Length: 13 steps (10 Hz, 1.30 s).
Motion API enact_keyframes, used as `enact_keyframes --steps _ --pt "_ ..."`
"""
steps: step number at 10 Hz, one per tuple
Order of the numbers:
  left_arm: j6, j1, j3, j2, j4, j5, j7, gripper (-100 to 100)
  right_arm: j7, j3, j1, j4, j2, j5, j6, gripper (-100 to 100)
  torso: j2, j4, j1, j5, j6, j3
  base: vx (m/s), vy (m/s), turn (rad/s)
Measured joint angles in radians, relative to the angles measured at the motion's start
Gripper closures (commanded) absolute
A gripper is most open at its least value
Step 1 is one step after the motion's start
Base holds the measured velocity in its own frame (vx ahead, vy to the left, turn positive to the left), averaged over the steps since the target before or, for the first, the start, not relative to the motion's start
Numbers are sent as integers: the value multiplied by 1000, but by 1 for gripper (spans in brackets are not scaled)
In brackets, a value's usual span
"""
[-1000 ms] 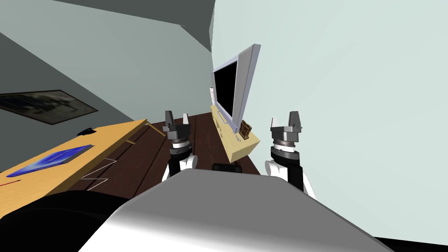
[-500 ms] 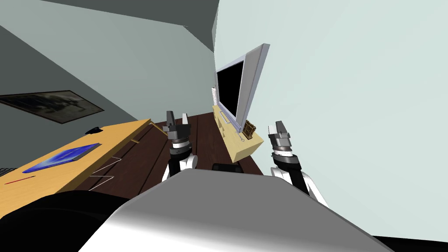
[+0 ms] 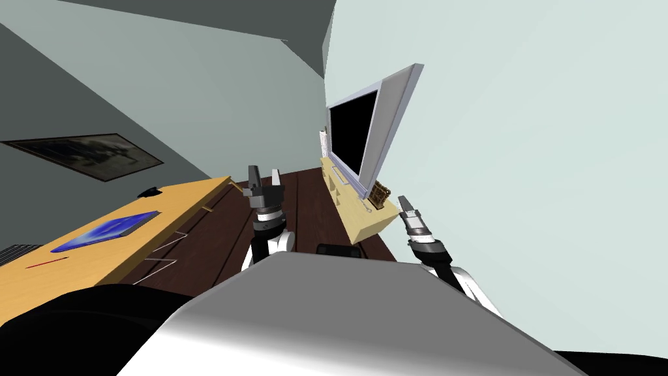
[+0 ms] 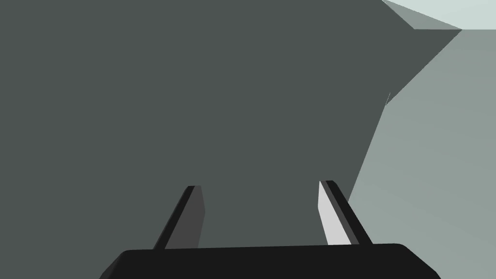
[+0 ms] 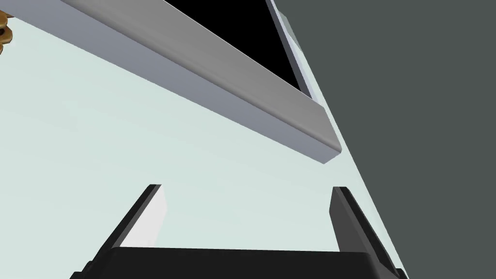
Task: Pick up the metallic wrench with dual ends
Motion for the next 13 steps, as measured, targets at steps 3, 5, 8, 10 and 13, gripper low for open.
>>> enact_keyframes --steps 3,5,8,10,13 --pt "0 0 0 0 0 0 0 0 37 -3 56 84 -73 41 -9 -100 -1 0 3 1 0 -1 38 110 4" --pt "0 0 0 0 0 0 0 0 62 -4 110 136 -121 67 -23 -100 1 0 0 0 0 0 21 83 44" --pt "0 0 0 0 0 0 0 0 80 -2 129 199 -175 91 -10 -100 -7 -1 1 0 0 -4 125 91 119" --pt "0 0 0 0 0 0 0 0 104 13 155 250 -224 120 3 -100 -9 -2 1 0 0 -5 148 92 75" --pt "0 0 0 0 0 0 0 0 127 21 193 312 -272 142 6 -100 -5 -1 0 0 0 -3 105 69 69"
